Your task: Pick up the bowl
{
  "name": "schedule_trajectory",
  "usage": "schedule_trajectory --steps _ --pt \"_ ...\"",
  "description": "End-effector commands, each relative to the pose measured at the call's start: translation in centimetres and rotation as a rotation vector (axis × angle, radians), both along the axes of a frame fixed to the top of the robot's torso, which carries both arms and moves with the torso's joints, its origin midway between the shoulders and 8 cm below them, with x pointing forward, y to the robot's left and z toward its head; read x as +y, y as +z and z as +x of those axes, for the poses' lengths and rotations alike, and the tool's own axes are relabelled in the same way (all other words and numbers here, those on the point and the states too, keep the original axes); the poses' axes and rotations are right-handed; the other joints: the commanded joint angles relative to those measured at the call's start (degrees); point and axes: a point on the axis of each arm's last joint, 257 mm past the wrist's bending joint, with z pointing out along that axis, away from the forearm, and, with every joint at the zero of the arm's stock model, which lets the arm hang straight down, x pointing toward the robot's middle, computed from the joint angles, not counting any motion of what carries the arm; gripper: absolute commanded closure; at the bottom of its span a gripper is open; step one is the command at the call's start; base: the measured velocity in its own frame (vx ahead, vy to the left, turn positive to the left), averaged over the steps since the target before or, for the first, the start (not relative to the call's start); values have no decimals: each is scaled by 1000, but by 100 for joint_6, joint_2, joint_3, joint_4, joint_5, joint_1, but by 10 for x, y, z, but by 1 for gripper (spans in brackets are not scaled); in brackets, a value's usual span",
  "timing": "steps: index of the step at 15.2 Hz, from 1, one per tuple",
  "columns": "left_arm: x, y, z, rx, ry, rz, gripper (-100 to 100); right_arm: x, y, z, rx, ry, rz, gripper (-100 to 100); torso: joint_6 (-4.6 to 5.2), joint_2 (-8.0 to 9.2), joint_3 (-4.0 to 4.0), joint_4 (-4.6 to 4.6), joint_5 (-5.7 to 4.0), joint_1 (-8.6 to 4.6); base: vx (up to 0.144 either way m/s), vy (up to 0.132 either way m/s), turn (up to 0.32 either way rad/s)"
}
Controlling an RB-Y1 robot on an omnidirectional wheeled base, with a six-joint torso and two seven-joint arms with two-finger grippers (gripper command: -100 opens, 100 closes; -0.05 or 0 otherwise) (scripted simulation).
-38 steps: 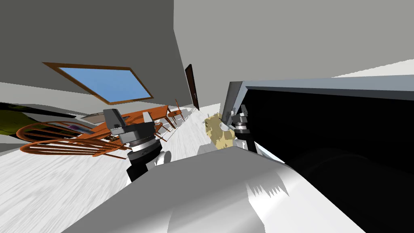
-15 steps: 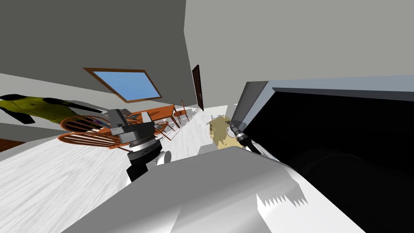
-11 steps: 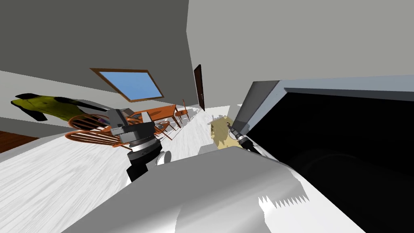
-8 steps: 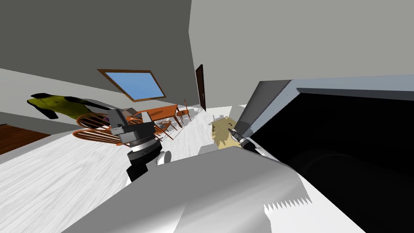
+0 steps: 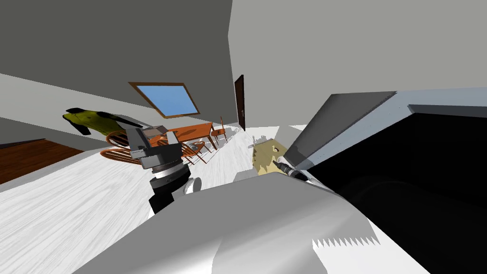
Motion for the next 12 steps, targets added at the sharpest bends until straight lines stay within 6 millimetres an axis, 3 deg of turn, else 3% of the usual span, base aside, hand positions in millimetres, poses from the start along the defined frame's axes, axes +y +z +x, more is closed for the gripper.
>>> schedule_trajectory --steps 1,2,4,5,6,8,9,10,11,12 --pt "0 0 0 0 0 0 0 -21 -21 -28 85 23 -95 -100 0 0 0 0 0 0 83 42 104" --pt "0 0 0 0 0 0 0 -32 -33 -44 138 44 -156 -100 -1 3 2 1 0 0 115 56 179" --pt "0 0 0 0 0 0 0 -35 -35 -46 144 41 -159 -100 -2 -5 -2 -1 0 0 90 30 78" --pt "0 0 0 0 0 0 0 -47 -46 -63 196 64 -218 -100 1 3 2 1 -1 -4 63 35 60" --pt "0 0 0 0 0 0 0 -50 -48 -66 202 61 -220 -100 0 8 5 2 -2 -2 60 40 70" --pt "0 0 0 0 0 0 0 -78 -69 -105 313 105 -335 -100 -2 10 6 3 -1 0 83 50 126" --pt "0 0 0 0 0 0 0 -78 -69 -105 315 105 -336 -100 -2 5 4 2 2 3 98 56 116" --pt "0 0 0 0 0 0 0 -90 -76 -123 364 130 -388 -100 -1 3 2 1 1 6 98 59 119" --pt "0 0 0 0 0 0 0 -92 -77 -125 369 128 -389 -100 -2 1 1 1 1 7 84 57 81" --pt "0 0 0 0 0 0 0 -105 -84 -144 419 153 -439 -100 -3 1 1 1 0 4 85 70 89"
